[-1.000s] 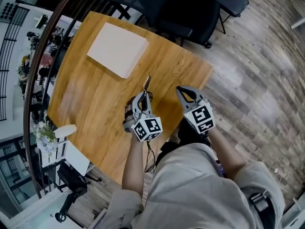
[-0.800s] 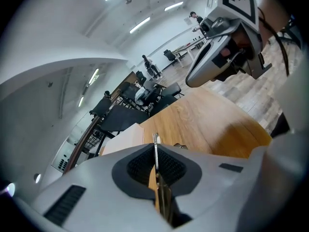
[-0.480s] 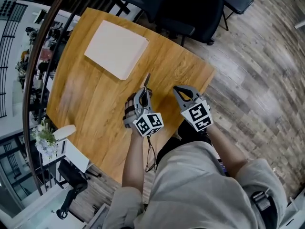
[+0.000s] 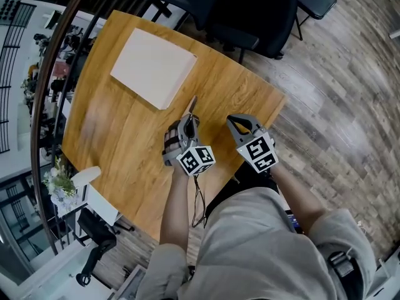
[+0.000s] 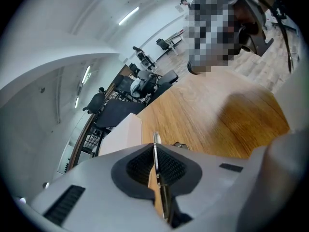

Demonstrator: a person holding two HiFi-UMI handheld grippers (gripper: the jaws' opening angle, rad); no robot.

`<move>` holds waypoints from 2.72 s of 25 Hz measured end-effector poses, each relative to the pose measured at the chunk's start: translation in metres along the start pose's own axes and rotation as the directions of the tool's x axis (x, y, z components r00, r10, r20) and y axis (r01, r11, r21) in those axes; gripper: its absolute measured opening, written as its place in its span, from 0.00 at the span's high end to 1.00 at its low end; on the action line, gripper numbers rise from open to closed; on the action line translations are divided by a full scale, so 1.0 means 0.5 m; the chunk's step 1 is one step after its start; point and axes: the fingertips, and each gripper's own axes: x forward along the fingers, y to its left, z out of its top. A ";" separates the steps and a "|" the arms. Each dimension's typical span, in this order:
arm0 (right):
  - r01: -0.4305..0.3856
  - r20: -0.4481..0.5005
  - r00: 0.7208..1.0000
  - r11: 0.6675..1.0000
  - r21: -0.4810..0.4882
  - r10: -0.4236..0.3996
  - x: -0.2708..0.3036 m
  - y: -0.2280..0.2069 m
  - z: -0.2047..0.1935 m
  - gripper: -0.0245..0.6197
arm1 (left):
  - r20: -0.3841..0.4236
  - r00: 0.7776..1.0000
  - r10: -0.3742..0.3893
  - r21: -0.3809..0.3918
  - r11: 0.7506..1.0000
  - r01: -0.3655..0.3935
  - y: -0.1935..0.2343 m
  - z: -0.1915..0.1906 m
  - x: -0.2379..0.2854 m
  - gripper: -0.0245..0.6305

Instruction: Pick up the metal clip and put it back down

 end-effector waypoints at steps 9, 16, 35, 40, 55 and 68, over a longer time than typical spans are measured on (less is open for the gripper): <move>-0.005 0.006 1.000 1.000 0.011 0.005 0.022 -0.002 0.004 0.92 | -0.026 0.999 -0.023 0.038 0.999 0.024 -0.024 -0.010 0.024 0.92; 0.010 0.002 1.000 1.000 0.017 -0.010 0.013 -0.015 -0.003 0.92 | -0.030 0.999 -0.034 0.048 0.998 0.036 -0.039 0.001 0.034 0.92; 0.013 -0.023 1.000 1.000 0.008 -0.013 0.002 0.003 -0.024 0.92 | -0.022 0.981 -0.193 -0.213 0.960 0.184 -0.094 0.005 0.032 0.76; 0.002 -0.030 1.000 1.000 -0.017 -0.003 0.002 0.028 -0.013 0.92 | 0.031 0.983 -0.182 -0.335 0.925 0.182 -0.075 0.008 -0.012 0.76; -0.135 -0.037 0.991 0.984 -0.119 0.131 0.031 0.220 0.030 0.92 | 0.091 0.996 -0.017 -0.861 0.501 0.087 -0.039 -0.143 -0.207 0.90; -0.109 0.050 0.991 0.976 -0.190 0.121 -0.003 0.338 0.101 0.92 | 0.107 0.976 0.190 -0.928 0.371 0.029 0.061 -0.201 -0.372 0.93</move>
